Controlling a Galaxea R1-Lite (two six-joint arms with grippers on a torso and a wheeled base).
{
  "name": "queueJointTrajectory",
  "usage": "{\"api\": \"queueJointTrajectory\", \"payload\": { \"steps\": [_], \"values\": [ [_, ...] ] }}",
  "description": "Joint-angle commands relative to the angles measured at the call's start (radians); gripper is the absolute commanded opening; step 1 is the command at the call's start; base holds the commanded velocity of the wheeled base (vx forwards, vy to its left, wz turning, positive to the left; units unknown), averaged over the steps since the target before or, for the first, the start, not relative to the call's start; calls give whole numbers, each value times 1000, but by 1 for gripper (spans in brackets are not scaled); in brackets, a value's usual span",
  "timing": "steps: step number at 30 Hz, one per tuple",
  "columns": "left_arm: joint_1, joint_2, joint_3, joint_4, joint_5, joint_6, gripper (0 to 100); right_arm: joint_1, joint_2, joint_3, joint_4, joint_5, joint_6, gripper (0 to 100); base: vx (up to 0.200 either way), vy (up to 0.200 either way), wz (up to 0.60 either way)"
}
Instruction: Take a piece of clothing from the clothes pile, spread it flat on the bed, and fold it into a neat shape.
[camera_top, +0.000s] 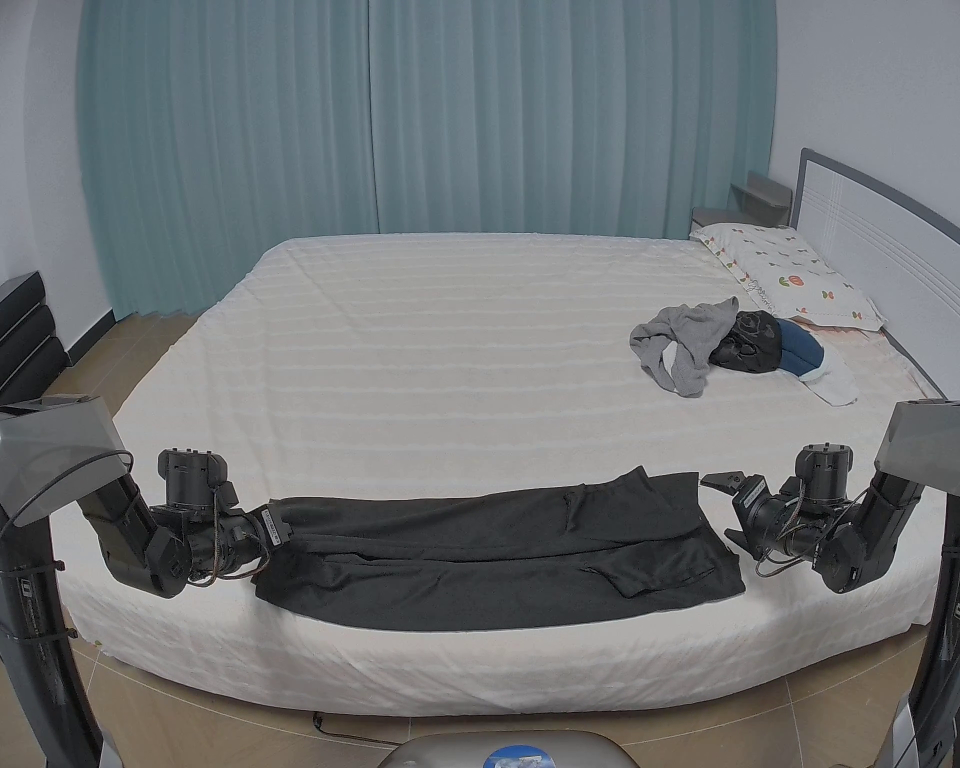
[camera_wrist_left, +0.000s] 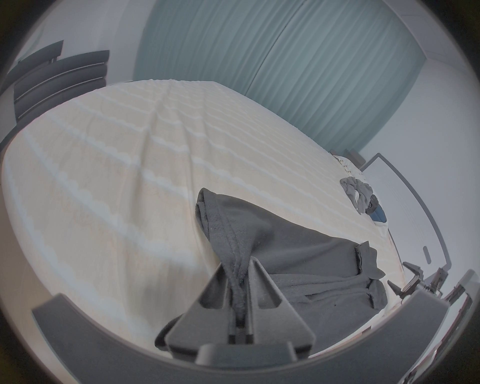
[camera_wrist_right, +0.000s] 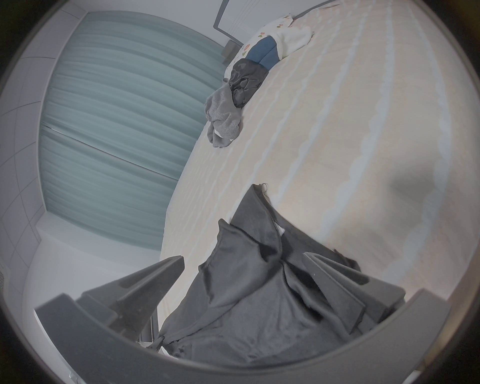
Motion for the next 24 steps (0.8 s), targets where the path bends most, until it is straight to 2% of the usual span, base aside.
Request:
{"api": "queueJointTrajectory", "payload": {
  "steps": [1, 8, 19, 22, 24],
  "values": [
    [-1, 13, -16, -2, 0, -19, 0, 0, 0, -1, 0, 1, -1, 100, 0, 0, 0],
    [-9, 15, -59, -2, 0, -70, 0, 0, 0, 0, 0, 1, 1, 100, 0, 0, 0],
    [-59, 1, -82, 21, 10, -96, 0, -2, 0, 0, 0, 1, 1, 100, 0, -200, 0],
    [-81, -19, -136, 89, 79, -134, 0, -2, 0, 0, -1, 1, 1, 100, 0, -200, 0],
    [-87, -25, -153, 118, 93, -145, 0, -2, 0, 0, 0, 1, 1, 100, 0, -200, 0]
  ]
}}
